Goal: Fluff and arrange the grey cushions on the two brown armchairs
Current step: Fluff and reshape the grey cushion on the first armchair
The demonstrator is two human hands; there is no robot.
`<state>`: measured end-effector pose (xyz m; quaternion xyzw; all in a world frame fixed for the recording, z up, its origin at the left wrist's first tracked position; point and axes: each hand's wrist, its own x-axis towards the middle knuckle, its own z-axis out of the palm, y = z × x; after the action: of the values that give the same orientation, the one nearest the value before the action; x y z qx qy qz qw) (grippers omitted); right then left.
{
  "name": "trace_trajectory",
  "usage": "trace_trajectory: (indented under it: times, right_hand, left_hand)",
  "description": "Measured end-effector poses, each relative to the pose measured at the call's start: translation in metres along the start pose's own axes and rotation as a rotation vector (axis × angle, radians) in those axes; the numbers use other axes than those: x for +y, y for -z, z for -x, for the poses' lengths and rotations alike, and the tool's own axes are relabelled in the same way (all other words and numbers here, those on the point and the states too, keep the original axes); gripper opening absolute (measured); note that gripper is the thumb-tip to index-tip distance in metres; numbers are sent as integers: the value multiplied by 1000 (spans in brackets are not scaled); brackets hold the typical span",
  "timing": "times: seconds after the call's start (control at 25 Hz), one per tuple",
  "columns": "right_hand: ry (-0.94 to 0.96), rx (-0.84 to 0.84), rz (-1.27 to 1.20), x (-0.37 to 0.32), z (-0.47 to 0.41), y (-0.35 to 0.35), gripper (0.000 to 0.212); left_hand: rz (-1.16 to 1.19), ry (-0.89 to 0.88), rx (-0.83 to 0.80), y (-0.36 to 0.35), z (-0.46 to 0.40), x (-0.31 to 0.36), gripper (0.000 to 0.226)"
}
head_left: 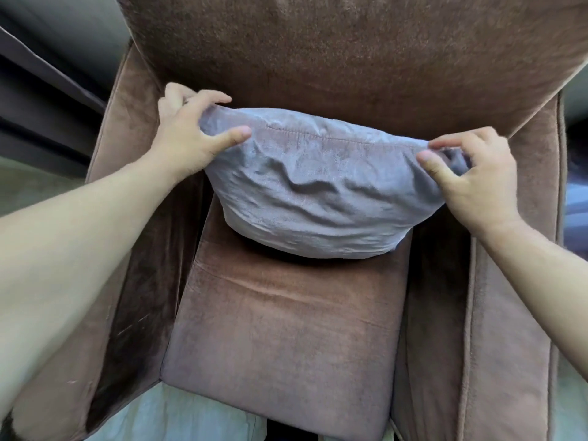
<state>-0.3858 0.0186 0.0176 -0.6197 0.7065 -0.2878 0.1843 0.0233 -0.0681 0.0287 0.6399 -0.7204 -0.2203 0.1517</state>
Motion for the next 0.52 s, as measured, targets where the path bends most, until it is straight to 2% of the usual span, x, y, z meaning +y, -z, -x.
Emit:
trace_trajectory:
  times: [0.08, 0.16, 0.24, 0.32, 0.4, 0.52]
  right_hand:
    - [147, 49, 150, -16, -11, -4, 30]
    - [255, -47, 202, -39, -22, -23, 34]
    - [300, -233, 219, -61, -26, -47, 40]
    - [291, -350, 238, -68, -30, -58, 46]
    - [300, -351, 240, -62, -33, -57, 44]
    - [337, -286, 203, -54, -36, -51, 29]
  left_hand:
    - [-301, -325, 54, 3, -12, 8, 64]
    - [-442, -508, -70, -3, -26, 33, 62]
    - [-491, -533, -184, -14, -32, 58, 64]
    - [-473, -517, -266, -21, -33, 64, 58]
    - [-412, -484, -304, -25, -26, 53, 43]
    - [-365, -431, -176, -33, -21, 49, 29]
